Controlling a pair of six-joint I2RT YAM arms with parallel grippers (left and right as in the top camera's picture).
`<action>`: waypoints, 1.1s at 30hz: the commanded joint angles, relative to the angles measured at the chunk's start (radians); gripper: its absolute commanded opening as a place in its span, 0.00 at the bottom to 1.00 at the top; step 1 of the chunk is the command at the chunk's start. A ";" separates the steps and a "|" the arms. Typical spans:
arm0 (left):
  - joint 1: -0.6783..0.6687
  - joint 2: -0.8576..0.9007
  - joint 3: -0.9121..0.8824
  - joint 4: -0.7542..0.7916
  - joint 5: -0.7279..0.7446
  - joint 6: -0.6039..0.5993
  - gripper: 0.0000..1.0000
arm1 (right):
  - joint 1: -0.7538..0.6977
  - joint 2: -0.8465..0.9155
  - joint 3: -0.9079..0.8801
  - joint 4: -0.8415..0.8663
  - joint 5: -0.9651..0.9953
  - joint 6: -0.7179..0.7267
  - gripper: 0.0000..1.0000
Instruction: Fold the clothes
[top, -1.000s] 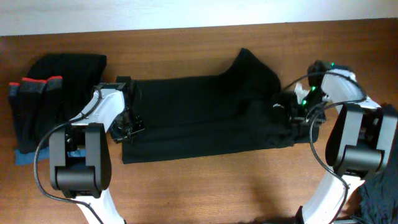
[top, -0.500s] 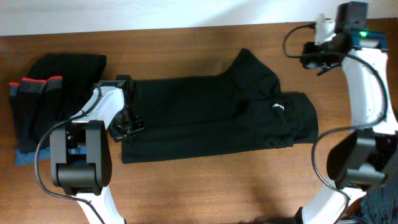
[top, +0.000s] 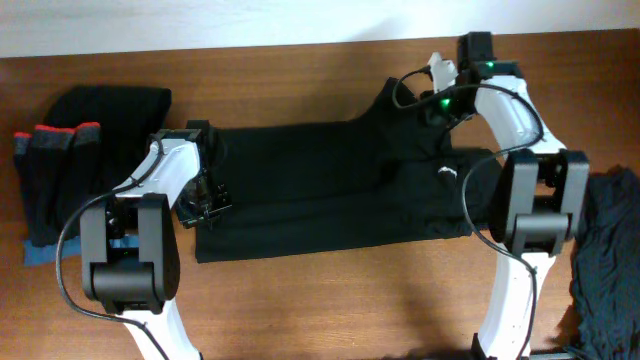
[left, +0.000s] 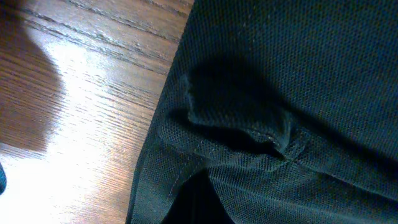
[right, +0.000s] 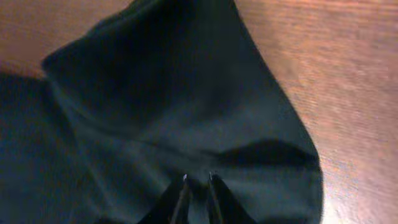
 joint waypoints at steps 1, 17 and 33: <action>0.015 0.069 -0.011 0.048 -0.063 0.012 0.00 | 0.001 0.041 -0.001 0.033 -0.007 0.016 0.16; 0.016 0.069 -0.011 0.045 -0.063 0.013 0.00 | -0.016 0.157 -0.001 0.163 0.225 0.185 0.17; 0.016 0.069 -0.011 0.030 -0.063 0.013 0.00 | -0.103 0.162 -0.001 0.277 0.174 0.303 0.24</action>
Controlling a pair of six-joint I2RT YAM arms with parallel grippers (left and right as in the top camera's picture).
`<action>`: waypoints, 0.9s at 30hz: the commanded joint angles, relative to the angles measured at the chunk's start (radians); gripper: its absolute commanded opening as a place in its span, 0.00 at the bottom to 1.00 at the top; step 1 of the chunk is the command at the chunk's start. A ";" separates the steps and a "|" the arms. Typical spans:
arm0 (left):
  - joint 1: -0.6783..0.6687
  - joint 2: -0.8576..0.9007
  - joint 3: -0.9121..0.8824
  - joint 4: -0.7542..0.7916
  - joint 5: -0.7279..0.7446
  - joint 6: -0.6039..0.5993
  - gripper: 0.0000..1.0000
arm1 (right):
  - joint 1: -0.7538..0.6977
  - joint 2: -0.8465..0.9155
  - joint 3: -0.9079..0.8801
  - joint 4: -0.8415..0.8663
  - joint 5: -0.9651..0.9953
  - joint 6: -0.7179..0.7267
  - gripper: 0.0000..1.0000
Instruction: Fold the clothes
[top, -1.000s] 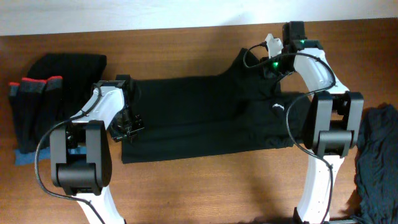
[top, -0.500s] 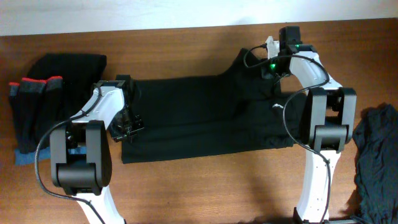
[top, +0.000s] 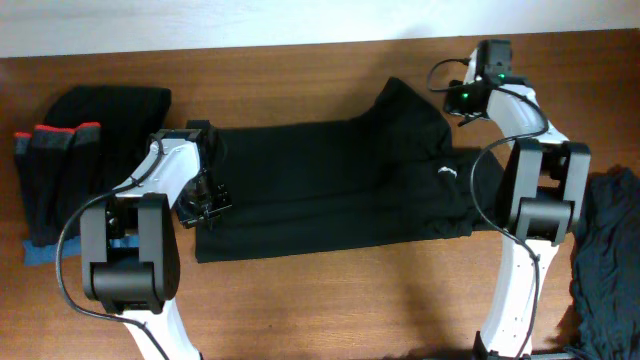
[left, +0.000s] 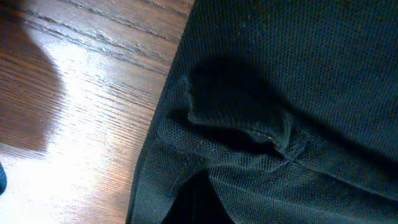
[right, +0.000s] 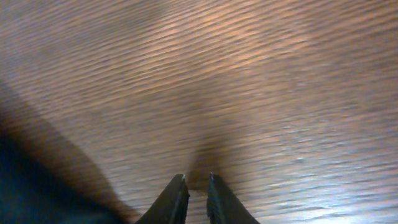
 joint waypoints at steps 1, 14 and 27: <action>0.016 0.068 -0.012 0.032 -0.062 0.013 0.00 | -0.008 0.038 -0.002 -0.012 -0.087 -0.028 0.32; 0.016 0.068 -0.012 0.032 -0.062 0.013 0.00 | -0.006 0.037 0.053 -0.079 -0.398 -0.127 0.60; 0.016 0.068 -0.012 0.031 -0.062 0.013 0.00 | -0.001 0.039 -0.002 -0.105 -0.274 -0.127 0.04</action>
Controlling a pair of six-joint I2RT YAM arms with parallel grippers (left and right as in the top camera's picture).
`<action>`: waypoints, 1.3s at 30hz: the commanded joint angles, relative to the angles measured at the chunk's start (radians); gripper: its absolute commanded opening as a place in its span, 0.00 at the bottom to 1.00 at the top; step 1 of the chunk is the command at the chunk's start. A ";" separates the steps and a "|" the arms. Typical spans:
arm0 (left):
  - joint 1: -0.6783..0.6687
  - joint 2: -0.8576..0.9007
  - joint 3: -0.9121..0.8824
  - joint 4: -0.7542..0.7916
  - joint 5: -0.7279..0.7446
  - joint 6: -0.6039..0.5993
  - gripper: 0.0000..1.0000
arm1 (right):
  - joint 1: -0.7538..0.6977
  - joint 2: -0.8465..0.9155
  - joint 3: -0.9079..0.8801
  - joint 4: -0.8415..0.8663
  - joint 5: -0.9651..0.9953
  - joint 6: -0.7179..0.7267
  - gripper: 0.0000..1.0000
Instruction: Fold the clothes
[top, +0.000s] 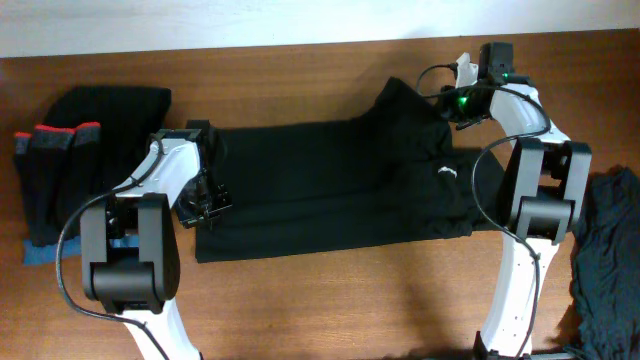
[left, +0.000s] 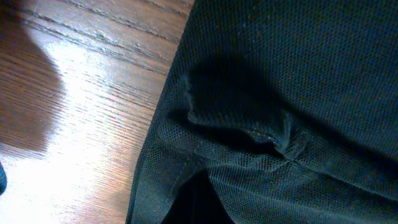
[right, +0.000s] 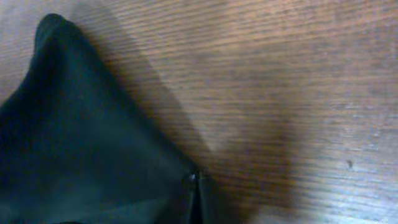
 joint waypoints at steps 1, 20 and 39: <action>0.016 0.068 -0.013 0.032 -0.062 0.013 0.00 | 0.006 0.023 -0.024 -0.019 0.024 -0.006 0.04; 0.016 0.068 -0.013 0.030 -0.062 0.013 0.00 | -0.041 0.014 0.150 -0.055 0.077 0.097 0.04; 0.016 0.068 -0.013 0.030 -0.063 0.013 0.00 | -0.085 0.018 0.247 -0.225 0.099 0.095 0.45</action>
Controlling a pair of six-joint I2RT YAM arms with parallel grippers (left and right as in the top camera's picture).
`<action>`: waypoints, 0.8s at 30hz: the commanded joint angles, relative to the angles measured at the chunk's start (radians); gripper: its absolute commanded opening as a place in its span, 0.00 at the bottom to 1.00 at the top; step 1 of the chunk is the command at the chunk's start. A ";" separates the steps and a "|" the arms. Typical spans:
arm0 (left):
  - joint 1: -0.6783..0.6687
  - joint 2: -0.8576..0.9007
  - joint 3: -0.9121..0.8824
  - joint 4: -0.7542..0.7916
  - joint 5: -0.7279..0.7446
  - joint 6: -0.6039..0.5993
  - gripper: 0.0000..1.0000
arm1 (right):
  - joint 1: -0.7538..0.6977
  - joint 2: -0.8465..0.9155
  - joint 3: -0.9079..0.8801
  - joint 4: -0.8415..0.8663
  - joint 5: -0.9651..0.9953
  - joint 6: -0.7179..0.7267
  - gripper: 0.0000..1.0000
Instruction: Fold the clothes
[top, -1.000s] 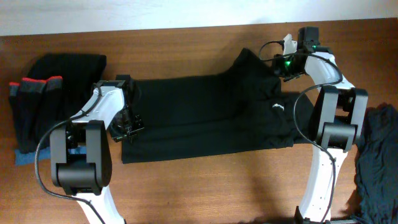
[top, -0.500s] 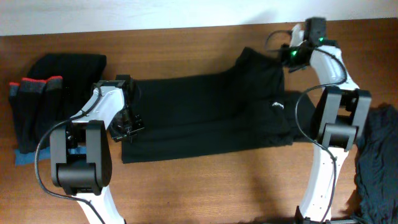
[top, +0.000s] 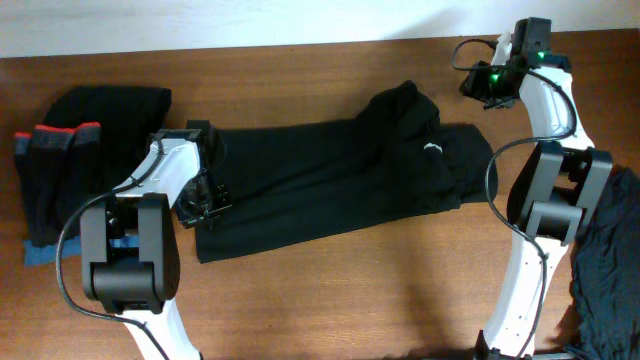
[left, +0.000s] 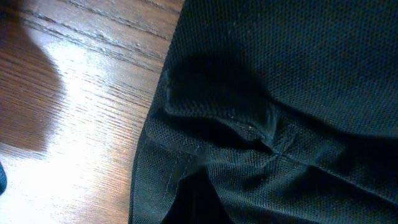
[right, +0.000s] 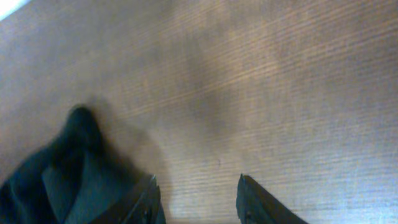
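Note:
A black mesh garment (top: 320, 190) lies spread across the middle of the table, with a bunched fold (top: 400, 100) at its back right and a small white mark (top: 432, 147). My left gripper (top: 205, 207) is at the garment's left edge. In the left wrist view it (left: 199, 208) is shut on the hem (left: 168, 180). My right gripper (top: 478, 82) hovers over bare wood at the back right. Its fingers (right: 152, 199) stand open with nothing between them, and the garment's tip (right: 56, 180) lies just to their left.
A stack of folded dark clothes with red-edged pieces (top: 60, 150) sits at the far left, with something blue (top: 38, 255) under its front. A dark grey-blue heap (top: 605, 260) lies at the right edge. The table's back edge (top: 300, 45) runs close behind.
My right gripper was shut at the garment's back right edge. Now it is open, farther back and right, off the cloth. The garment's right end has shifted and its back flap is bunched.
My right gripper was shut over the garment's back right flap. Then it was shut over bare wood behind the cloth, then shut at the flap's edge. Now it is open beyond the flap. My left gripper has held the left hem throughout.

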 joint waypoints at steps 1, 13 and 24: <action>0.016 0.068 -0.013 0.031 -0.063 0.013 0.00 | -0.003 0.002 0.017 -0.072 0.013 -0.036 0.45; 0.015 0.068 -0.013 0.052 -0.063 0.016 0.00 | -0.003 -0.047 0.020 -0.268 -0.052 -0.193 0.33; 0.015 0.068 -0.013 0.084 -0.062 0.018 0.00 | 0.038 -0.161 0.010 -0.492 0.026 -0.338 0.33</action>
